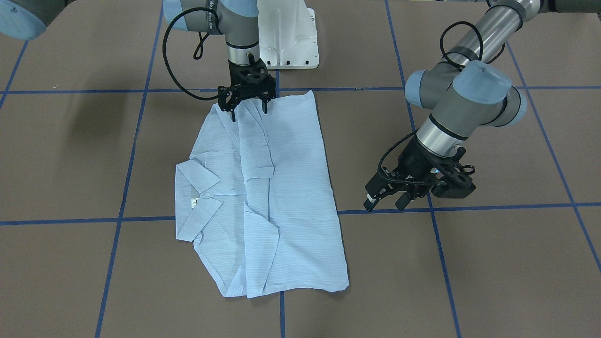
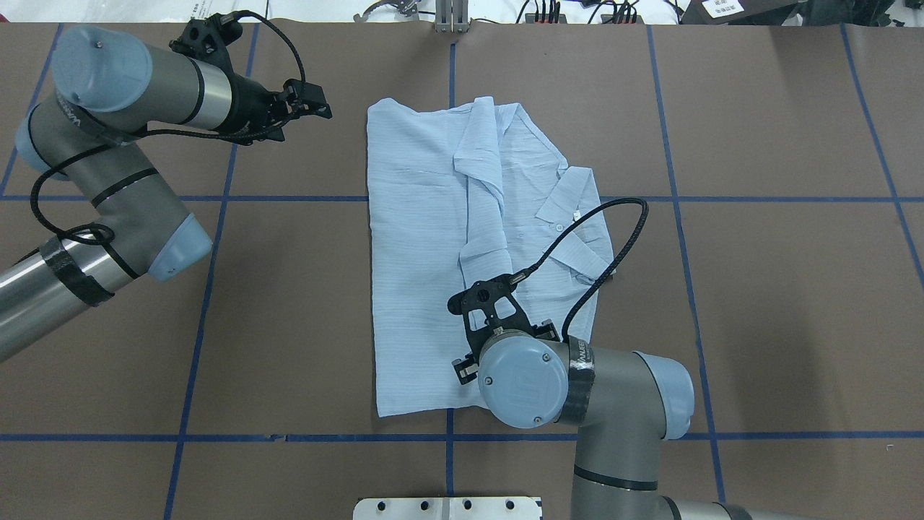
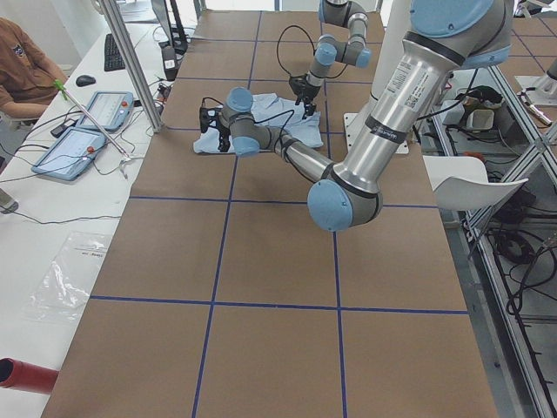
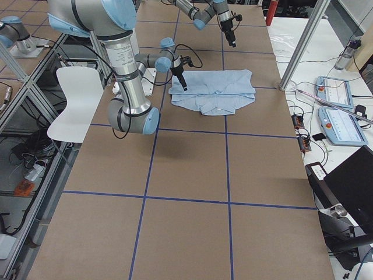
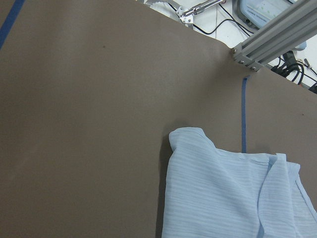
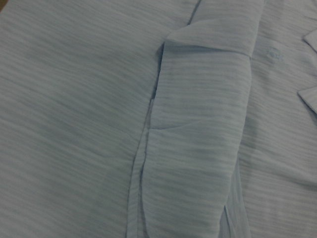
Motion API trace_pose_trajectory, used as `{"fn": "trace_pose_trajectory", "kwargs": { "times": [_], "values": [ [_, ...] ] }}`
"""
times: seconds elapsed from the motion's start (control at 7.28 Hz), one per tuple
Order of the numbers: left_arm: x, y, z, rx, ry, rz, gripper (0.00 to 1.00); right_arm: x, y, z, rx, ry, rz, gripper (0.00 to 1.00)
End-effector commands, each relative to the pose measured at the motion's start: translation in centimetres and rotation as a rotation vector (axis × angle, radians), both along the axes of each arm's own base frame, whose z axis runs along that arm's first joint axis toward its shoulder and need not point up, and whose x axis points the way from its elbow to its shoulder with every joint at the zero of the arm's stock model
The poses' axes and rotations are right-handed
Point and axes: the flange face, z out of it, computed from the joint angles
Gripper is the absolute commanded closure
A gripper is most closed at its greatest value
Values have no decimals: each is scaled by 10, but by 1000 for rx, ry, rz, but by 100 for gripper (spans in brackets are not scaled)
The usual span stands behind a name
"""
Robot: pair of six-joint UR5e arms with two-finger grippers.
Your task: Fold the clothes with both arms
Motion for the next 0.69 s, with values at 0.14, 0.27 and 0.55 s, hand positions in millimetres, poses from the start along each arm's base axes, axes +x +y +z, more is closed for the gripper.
{"fn": "trace_pose_trajectory", "kwargs": {
  "times": [0.14,0.27,0.55],
  "values": [
    [1,0,-3,-5,7,-3,0,-9,12,15,-5,32,-25,0],
    [1,0,-4,-5,7,-3,0,-8,12,20,-12,40,-31,0],
    [2,0,-4,-5,9,-2,0,-6,12,32,-16,57,-32,0]
  ]
}}
